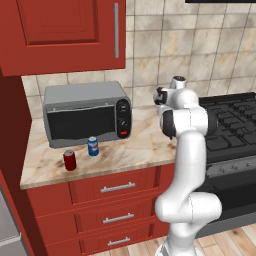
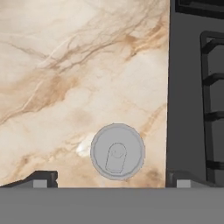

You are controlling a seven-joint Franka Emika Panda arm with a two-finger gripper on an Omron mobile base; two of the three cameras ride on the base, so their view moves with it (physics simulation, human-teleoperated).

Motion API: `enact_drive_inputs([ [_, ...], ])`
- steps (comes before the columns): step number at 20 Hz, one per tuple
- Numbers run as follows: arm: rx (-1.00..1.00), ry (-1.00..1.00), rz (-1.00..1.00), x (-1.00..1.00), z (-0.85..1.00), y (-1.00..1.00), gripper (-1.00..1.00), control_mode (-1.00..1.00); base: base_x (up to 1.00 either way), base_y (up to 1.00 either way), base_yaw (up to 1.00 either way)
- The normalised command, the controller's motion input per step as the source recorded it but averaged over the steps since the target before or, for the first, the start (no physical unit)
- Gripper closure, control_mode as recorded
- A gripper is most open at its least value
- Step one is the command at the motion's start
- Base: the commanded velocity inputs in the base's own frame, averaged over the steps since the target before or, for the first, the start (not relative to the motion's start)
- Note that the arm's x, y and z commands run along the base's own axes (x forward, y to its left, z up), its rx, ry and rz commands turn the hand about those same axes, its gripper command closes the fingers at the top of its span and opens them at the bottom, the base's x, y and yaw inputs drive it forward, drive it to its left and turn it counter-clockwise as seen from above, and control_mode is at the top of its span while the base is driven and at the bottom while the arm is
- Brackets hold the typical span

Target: Four empty soda cans are scattered around the kitchen. Gather all the cans and cluster them next to the stove for recycling.

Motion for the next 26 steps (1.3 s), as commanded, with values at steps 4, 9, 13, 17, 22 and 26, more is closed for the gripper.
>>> enact_drive_inputs([
  [4, 0.0, -0.02, -0.01, -0.42, 0.14, 0.0, -1.0, -1.0, 0.0, 0.0, 0.0],
  [9, 0.0, -0.05, -0.01, -0.56, 0.06, 0.16, -1.0, -1.0, 0.0, 0.0, 0.0],
  [13, 0.0, -0.09, 0.0, -0.54, 0.18, 0.27, -1.0, -1.0, 0.0, 0.0, 0.0],
  [17, 0.0, -0.06, 0.0, -0.5, 0.21, 0.28, -1.0, -1.0, 0.0, 0.0, 0.0],
  [22, 0.01, -0.02, 0.0, -0.56, 0.25, 0.21, -1.0, -1.0, 0.0, 0.0, 0.0],
  [26, 0.04, 0.01, 0.0, -0.47, 0.24, 0.19, -1.0, -1.0, 0.0, 0.0, 0.0],
])
